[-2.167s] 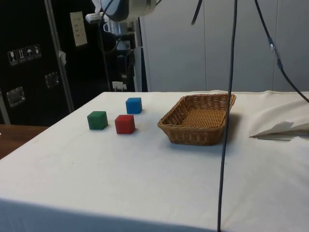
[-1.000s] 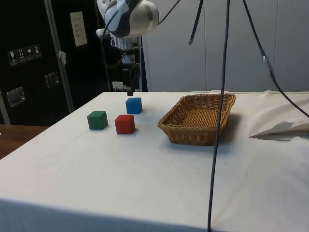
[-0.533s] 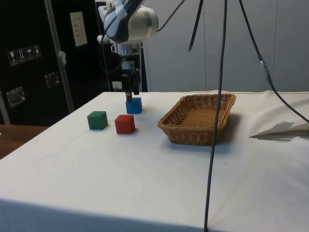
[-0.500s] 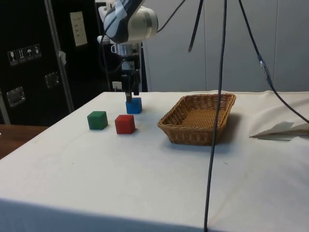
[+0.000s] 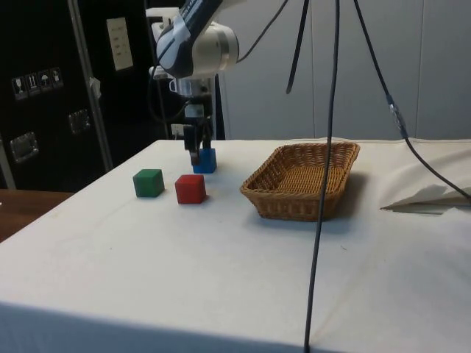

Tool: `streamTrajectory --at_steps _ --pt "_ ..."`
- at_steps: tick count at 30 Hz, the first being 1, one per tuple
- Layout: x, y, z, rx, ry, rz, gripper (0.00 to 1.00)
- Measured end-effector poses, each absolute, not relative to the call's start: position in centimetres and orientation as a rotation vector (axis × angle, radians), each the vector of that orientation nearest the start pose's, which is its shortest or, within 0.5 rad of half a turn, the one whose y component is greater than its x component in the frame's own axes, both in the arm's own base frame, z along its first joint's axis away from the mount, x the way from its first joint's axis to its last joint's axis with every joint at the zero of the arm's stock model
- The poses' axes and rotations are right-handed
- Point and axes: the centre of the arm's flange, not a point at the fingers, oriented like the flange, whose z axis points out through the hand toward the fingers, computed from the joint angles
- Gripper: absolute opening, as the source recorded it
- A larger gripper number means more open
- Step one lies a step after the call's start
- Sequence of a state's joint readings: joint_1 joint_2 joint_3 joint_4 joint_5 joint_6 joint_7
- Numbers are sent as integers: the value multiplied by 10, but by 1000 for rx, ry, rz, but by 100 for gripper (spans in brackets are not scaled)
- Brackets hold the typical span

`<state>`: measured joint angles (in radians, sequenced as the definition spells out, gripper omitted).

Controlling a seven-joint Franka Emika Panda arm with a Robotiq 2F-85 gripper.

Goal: Pick up the blue cube and place it into the basket.

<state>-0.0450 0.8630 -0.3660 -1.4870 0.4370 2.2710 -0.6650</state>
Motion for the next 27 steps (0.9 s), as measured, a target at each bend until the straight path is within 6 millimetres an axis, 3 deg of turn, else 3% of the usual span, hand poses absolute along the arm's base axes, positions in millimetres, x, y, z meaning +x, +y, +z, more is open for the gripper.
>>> streamTrajectory --at_steps 15,16,18,21,22,23,25,27 --pt "673 -238 164 -3099 -130 -10 100" --pt "673 -238 164 -3099 -130 -10 96" --pt "673 -238 164 -3099 -131 -11 80" --pt "673 -238 164 -3099 -131 -11 45" --pt "673 -238 164 -3099 -131 -11 45" --pt "673 -238 164 -3099 -131 -11 24" --pt "673 -238 164 -3100 -130 -11 3" --pt "673 -239 164 -3101 -129 -11 0"
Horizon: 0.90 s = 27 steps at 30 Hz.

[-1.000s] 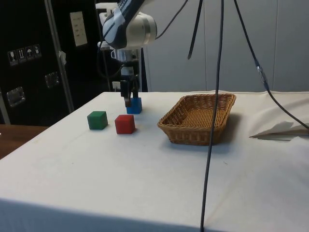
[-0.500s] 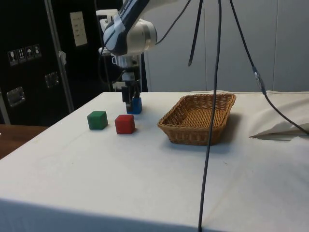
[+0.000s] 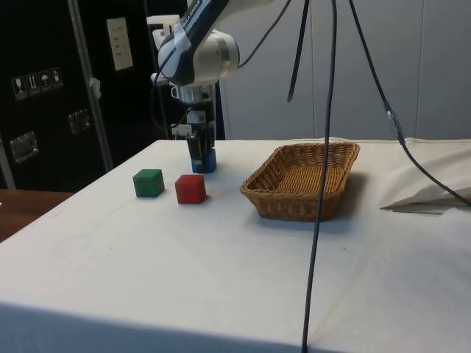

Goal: Pick up the blue cube and place it into the basket.

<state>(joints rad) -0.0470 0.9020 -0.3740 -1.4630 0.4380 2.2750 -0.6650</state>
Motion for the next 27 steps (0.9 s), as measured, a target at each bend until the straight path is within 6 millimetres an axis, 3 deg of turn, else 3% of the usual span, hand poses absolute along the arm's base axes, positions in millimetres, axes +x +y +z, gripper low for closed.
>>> streamTrajectory --at_steps 9,13,27 --pt "673 -240 165 -3102 -128 -11 0" --pt "673 -243 174 -3101 -125 -16 0" --pt "659 -253 231 -3080 -123 -19 0"
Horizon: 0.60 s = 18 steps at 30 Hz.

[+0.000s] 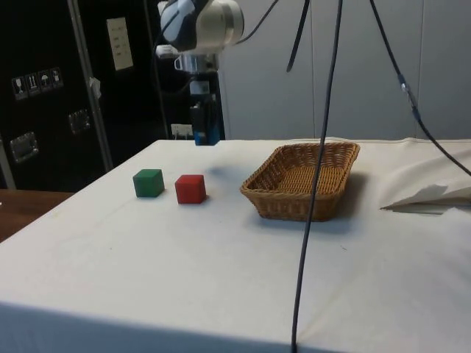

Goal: Pick up the blue cube and place it into the basket.

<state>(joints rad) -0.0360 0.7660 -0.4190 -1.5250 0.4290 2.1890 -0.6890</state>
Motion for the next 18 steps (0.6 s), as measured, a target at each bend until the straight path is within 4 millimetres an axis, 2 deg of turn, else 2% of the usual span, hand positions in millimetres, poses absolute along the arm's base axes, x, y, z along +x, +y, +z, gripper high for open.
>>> streamTrajectory --at_steps 11,13,15,18 --pt "646 -258 269 -3061 -135 -24 0" --pt "642 -259 281 -3058 -142 -22 0" --pt "642 -259 281 -3058 -142 -22 0" --pt "637 -259 293 -3055 -143 -28 0"
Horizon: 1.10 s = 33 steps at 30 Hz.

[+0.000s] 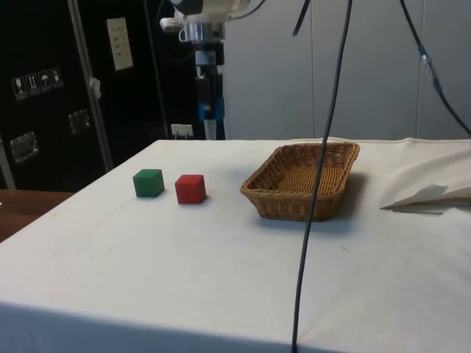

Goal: Pick up the blue cube and place it into the basket.

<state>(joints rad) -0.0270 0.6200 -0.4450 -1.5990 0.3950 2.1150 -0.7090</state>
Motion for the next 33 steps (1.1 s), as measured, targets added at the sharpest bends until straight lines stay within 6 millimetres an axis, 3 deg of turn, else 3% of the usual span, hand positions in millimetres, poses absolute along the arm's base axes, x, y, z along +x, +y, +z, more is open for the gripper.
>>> streamTrajectory --at_steps 17,33 --pt "610 -253 356 -3029 -142 -43 0" --pt "580 -250 382 -3019 -120 -57 0"
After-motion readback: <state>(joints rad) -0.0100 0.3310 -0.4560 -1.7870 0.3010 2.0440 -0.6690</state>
